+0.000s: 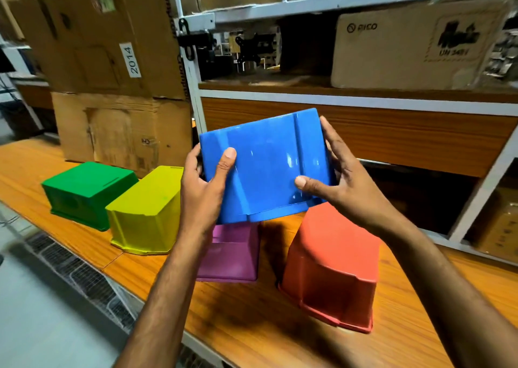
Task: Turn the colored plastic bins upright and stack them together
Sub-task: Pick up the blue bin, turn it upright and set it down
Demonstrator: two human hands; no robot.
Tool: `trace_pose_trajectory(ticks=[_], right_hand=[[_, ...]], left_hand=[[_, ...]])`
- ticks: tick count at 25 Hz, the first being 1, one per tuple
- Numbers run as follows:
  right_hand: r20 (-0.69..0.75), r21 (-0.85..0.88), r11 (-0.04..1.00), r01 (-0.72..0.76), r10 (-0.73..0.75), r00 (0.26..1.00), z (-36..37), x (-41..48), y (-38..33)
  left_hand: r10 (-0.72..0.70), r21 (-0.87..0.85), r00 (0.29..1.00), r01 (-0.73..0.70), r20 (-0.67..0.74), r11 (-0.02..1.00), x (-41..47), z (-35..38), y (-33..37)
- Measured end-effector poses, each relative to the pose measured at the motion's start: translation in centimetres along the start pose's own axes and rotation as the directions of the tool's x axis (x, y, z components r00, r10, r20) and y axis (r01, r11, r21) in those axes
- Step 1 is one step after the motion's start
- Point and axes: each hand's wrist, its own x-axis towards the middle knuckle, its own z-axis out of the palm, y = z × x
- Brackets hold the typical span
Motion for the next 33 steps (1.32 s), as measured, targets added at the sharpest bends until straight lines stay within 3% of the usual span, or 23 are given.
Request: trace_pose_trajectory(ticks=[3, 6, 9, 11, 13, 16, 20, 23, 26, 28, 30, 33], right_hand=[[-0.071, 0.042, 0.999, 0.001, 0.002, 0.997, 0.3, -0.1, 0.1], [-0.230, 0.014, 1.000, 0.015, -0.012, 0.973, 0.7, -0.6, 0.1], [-0.410, 0.028, 0.999, 0.037, -0.022, 0.912, 1.2, -0.9, 0.6], [-0.516, 0.124, 0.992, 0.036, 0.034, 0.856, 1.5, -1.0, 0.9], [-0.618, 0.268, 0.963, 0.036, 0.143, 0.773, 1.5, -0.9, 0.9], [-0.690, 0.462, 0.885, 0.064, 0.313, 0.653, 1.7, -0.9, 1.1], [-0.639, 0.620, 0.783, 0.048, 0.469, 0.610, 2.9, -1.7, 1.4], [-0.581, 0.720, 0.689, 0.085, 0.532, 0.616, 3.6, -1.9, 0.9], [-0.488, 0.800, 0.595, 0.075, 0.573, 0.659, 4.3, -1.9, -0.1], [-0.406, 0.868, 0.488, 0.091, 0.593, 0.695, 4.8, -2.0, -0.5], [-0.345, 0.917, 0.379, 0.128, 0.590, 0.730, 5.4, -1.9, -0.4], [-0.234, 0.944, 0.327, 0.036, 0.590, 0.773, 6.6, -2.3, -0.4]], left_hand=[[-0.015, -0.013, 0.999, 0.015, 0.032, 1.000, -0.1, 0.0, 0.9], [0.028, -0.016, 0.995, -0.027, 0.099, 1.000, -0.1, -0.1, 1.9], [0.068, -0.066, 0.971, -0.054, 0.228, 0.996, 0.2, -0.7, 2.1], [0.080, -0.037, 0.960, -0.072, 0.270, 0.997, 0.3, -0.7, 1.8], [0.069, -0.006, 0.978, -0.069, 0.198, 0.998, 0.1, -0.5, 0.7], [-0.013, -0.015, 1.000, 0.013, -0.017, 1.000, 0.1, 0.1, -1.2], [-0.170, -0.062, 0.985, 0.172, 0.033, 0.983, 0.3, 2.2, -0.8], [-0.278, -0.021, 0.960, 0.278, -0.037, 0.960, -0.5, 4.3, -1.2], [-0.531, -0.018, 0.843, 0.532, -0.079, 0.847, -2.4, 5.9, -3.3], [-0.616, -0.121, 0.788, 0.612, 0.012, 0.781, -3.0, 6.7, -4.1], [-0.579, -0.245, 0.810, 0.582, 0.095, 0.775, -2.7, 7.1, -4.3], [-0.424, -0.376, 0.904, 0.409, 0.045, 0.832, -2.2, 7.8, -3.7]])
